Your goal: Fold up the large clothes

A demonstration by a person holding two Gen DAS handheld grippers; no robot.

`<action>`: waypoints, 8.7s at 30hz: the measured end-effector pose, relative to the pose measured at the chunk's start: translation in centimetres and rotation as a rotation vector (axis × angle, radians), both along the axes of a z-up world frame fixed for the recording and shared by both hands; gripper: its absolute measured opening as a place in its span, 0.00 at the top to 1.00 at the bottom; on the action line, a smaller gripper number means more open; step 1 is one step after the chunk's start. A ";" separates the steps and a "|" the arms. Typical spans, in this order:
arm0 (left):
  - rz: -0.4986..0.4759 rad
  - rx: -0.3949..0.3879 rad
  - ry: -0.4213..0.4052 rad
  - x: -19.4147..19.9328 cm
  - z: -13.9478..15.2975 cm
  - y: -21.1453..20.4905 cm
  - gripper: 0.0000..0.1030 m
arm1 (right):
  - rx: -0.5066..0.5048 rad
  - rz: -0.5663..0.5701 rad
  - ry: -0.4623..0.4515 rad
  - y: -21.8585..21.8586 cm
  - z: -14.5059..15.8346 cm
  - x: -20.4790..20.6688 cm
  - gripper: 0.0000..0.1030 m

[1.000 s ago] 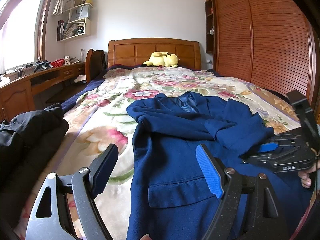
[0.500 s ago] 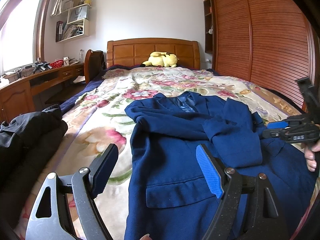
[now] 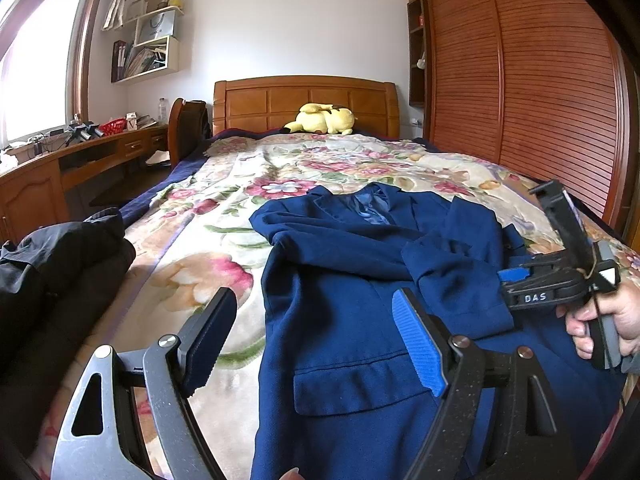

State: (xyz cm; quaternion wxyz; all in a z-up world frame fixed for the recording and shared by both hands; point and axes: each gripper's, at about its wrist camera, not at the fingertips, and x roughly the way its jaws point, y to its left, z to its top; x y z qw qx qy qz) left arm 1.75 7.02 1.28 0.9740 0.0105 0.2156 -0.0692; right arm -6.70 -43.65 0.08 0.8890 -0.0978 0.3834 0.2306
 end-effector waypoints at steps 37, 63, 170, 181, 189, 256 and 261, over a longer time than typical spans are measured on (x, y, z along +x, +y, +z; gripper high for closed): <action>0.027 -0.028 -0.017 -0.4 0.8 1.4 0.21 | -0.050 0.195 -0.093 3.6 4.0 -9.9 0.59; 0.032 -0.041 -0.021 -0.5 1.3 2.5 0.21 | 0.132 0.227 0.098 2.5 3.1 -0.7 1.00; 0.105 0.030 0.274 -11.0 -6.5 3.6 0.21 | -0.024 -0.203 -0.120 -20.8 -3.2 -19.2 0.39; 0.063 -0.025 0.270 -10.7 -6.5 4.4 0.40 | -0.006 -0.167 -0.113 -20.7 -3.8 -18.8 0.39; 0.016 -0.016 0.270 -11.2 -6.4 3.7 0.69 | 0.030 -0.076 -0.093 -19.9 -4.1 -18.7 0.80; -0.001 0.061 0.027 18.0 8.5 2.1 0.95 | 0.159 -0.082 -0.429 -9.8 11.8 8.2 0.94; 0.059 0.091 0.058 24.6 7.5 2.6 0.95 | 0.090 -0.170 -0.415 -6.3 11.4 16.5 0.93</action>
